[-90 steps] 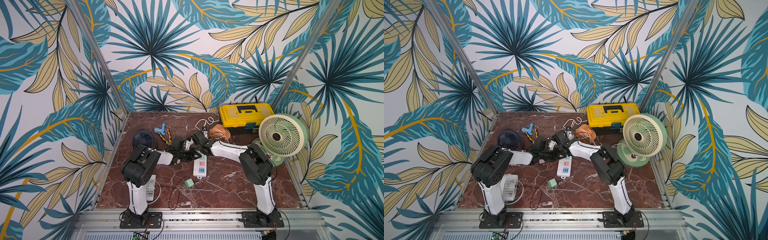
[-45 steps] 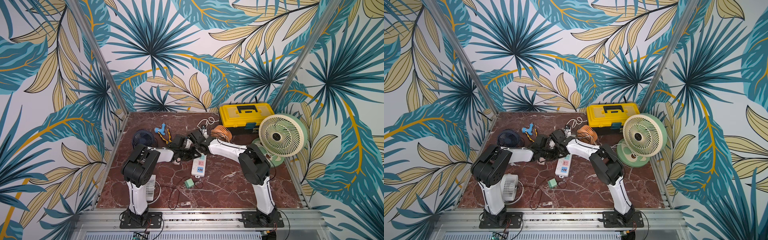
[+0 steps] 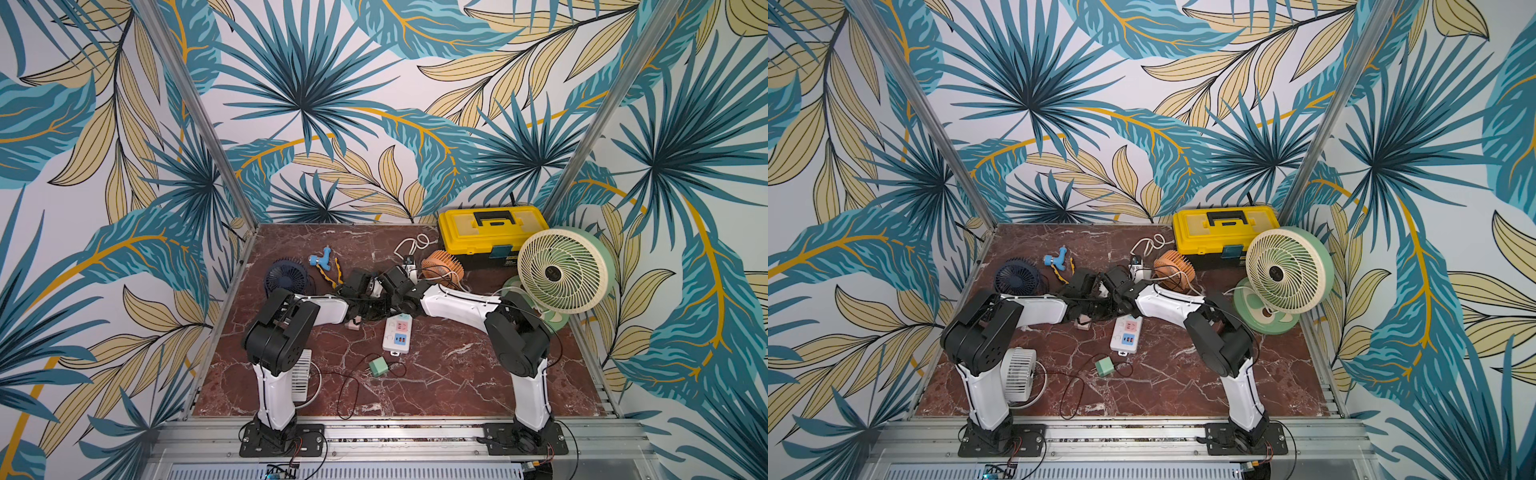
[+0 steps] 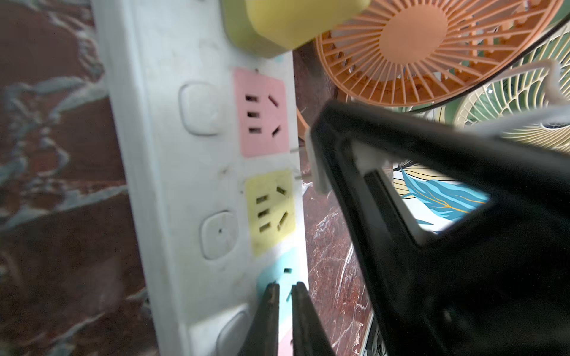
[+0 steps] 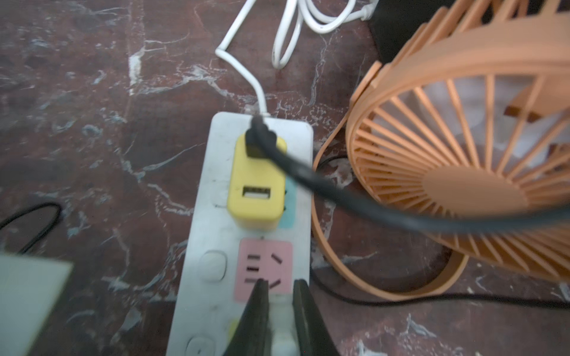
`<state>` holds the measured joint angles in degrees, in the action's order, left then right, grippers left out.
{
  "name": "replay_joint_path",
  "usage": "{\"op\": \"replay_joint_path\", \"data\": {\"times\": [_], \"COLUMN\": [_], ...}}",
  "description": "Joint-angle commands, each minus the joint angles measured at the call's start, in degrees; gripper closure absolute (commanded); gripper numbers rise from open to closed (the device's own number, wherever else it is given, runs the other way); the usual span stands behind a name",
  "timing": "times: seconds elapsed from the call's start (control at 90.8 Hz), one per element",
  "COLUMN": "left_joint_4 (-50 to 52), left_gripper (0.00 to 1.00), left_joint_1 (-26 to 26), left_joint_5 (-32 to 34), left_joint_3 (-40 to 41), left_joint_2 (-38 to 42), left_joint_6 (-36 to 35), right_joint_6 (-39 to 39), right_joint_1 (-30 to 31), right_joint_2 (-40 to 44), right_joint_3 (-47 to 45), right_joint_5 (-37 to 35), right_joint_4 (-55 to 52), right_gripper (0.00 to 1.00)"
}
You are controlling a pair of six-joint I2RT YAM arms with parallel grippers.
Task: Unplug the desk fan from the power strip
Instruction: Remove the plug from the socket, then place the plug at the center of the board.
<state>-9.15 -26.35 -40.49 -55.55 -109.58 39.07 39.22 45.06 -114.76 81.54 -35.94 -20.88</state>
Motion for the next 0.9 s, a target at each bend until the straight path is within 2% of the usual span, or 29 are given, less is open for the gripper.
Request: {"op": "replay_joint_path", "data": {"times": [0.0,0.353,0.683,0.892], "left_joint_4": [5.0,0.5,-3.3,-3.7], "left_gripper": [0.84,0.79,0.79,0.79], "left_joint_1": [-0.2,-0.3,-0.3,-0.2], "left_joint_5": [10.4,8.6,7.0,6.8], "left_joint_3": [0.8,1.6,0.9,1.0], "left_joint_2": [-1.3,4.3,7.6,8.0], "left_joint_6": [0.1,1.3,0.8,1.0], "right_joint_6": [0.3,3.7,4.8,2.2], "right_joint_1": [3.1,1.3,-8.3,-16.1], "right_joint_2": [7.0,20.9,35.0,33.7], "right_joint_3": [-3.6,-16.1,-29.4,-33.4], "right_joint_5": [3.8,6.1,4.5,8.4], "right_joint_4": [2.5,0.3,-3.9,-1.8], "right_gripper": [1.0,1.0,1.0,1.0]}}
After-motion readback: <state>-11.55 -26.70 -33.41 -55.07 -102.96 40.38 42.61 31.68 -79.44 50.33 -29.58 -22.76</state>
